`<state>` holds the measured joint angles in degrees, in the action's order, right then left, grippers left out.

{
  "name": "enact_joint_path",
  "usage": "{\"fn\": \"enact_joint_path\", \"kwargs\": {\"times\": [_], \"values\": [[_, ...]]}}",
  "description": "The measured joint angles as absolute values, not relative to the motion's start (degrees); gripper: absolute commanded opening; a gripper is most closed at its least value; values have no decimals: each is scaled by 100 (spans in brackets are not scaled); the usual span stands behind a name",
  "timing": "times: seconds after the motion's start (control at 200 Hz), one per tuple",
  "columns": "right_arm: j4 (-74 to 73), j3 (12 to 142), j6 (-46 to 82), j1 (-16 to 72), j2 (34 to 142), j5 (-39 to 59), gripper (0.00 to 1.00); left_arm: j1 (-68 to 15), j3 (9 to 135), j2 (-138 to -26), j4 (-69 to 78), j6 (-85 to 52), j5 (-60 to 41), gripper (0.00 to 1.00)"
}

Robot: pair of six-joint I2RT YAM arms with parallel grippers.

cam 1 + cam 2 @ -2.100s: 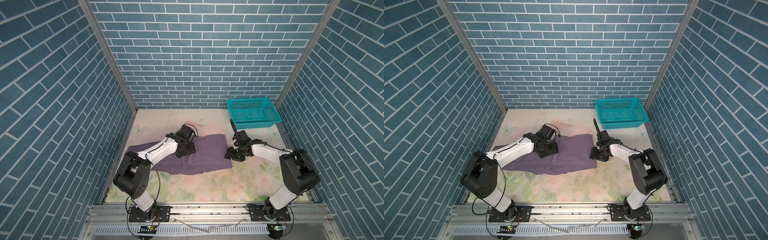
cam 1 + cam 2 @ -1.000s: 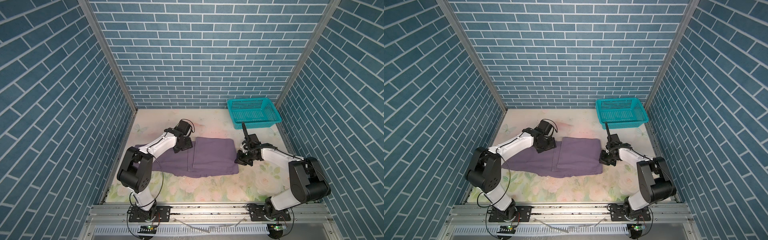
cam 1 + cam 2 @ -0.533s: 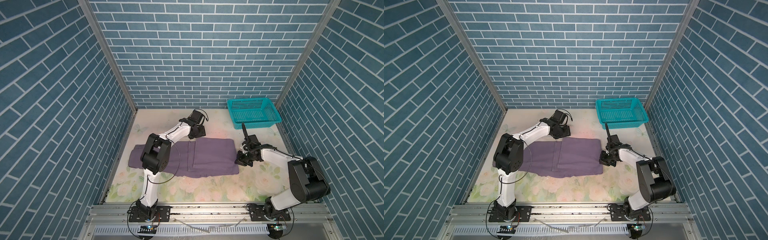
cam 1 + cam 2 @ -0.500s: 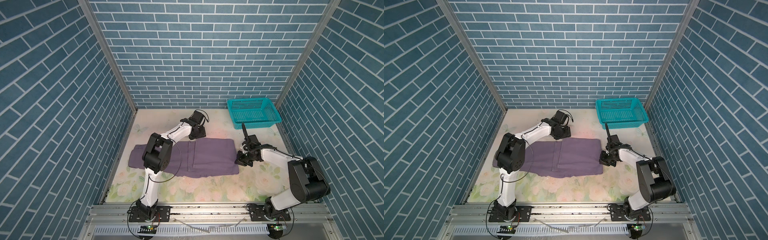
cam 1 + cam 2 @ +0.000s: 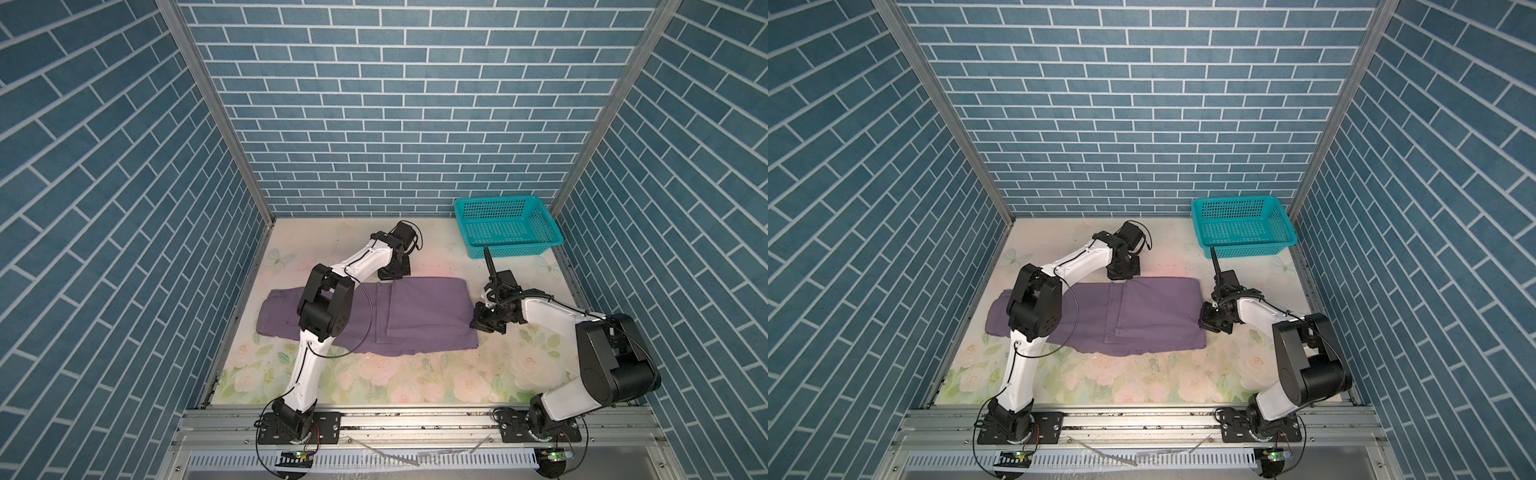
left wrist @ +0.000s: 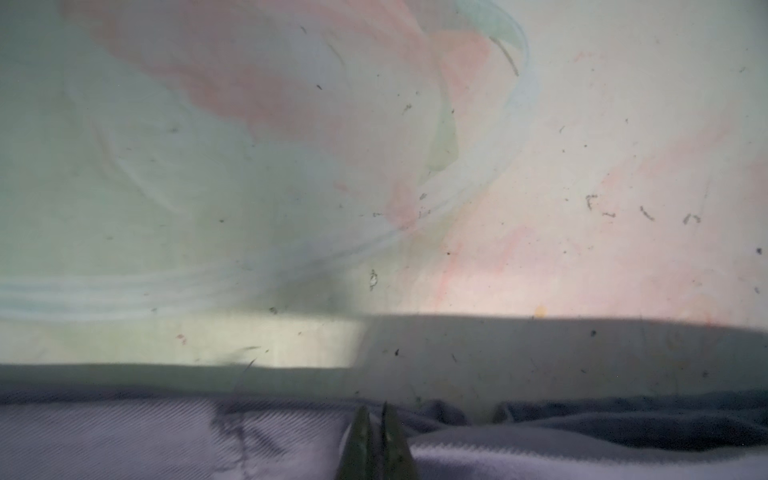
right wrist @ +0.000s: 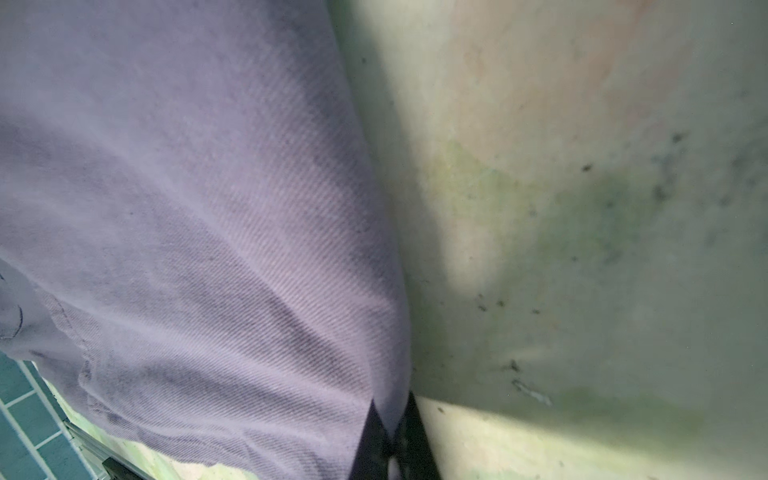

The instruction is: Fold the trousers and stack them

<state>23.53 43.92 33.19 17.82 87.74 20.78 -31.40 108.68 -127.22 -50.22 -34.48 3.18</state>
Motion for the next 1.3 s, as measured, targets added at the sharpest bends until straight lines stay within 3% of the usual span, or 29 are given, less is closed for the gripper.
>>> {"fn": "enact_joint_path", "kwargs": {"times": [0.105,0.225,0.33,0.425,0.615,0.705,0.78,0.99,1.15,1.3], "values": [[2344,4381,3319,1782,8750,2060,0,-3148,11166,-12532,-5583,-3323,587,0],[2276,4309,3317,1782,8637,2062,0,-3164,11378,-12298,-6040,-3183,819,7],[2217,4261,3317,1782,8558,2069,0,-3142,11349,-12283,-6169,-3107,899,17],[2213,4182,3317,1782,8455,2064,0,-3017,11260,-12449,-6132,-3039,978,35],[2327,3977,3317,1747,8211,2014,0,-2672,11537,-13115,-6080,-2880,1201,47],[2403,3946,3312,1745,8079,1994,21,-2613,11786,-13305,-6152,-2845,1354,60],[2504,3946,3271,1734,7964,1927,32,-2598,11810,-13225,-6270,-2788,1564,68],[2902,4069,3177,1706,7902,1706,46,-2536,10965,-11896,-6226,-2851,1881,69],[3024,4434,3109,1673,7977,1653,47,-2777,9607,-10584,-5376,-3000,1227,46],[3111,4633,3074,1660,7983,1653,44,-3568,8501,-10289,-4429,-3068,362,45]]}}
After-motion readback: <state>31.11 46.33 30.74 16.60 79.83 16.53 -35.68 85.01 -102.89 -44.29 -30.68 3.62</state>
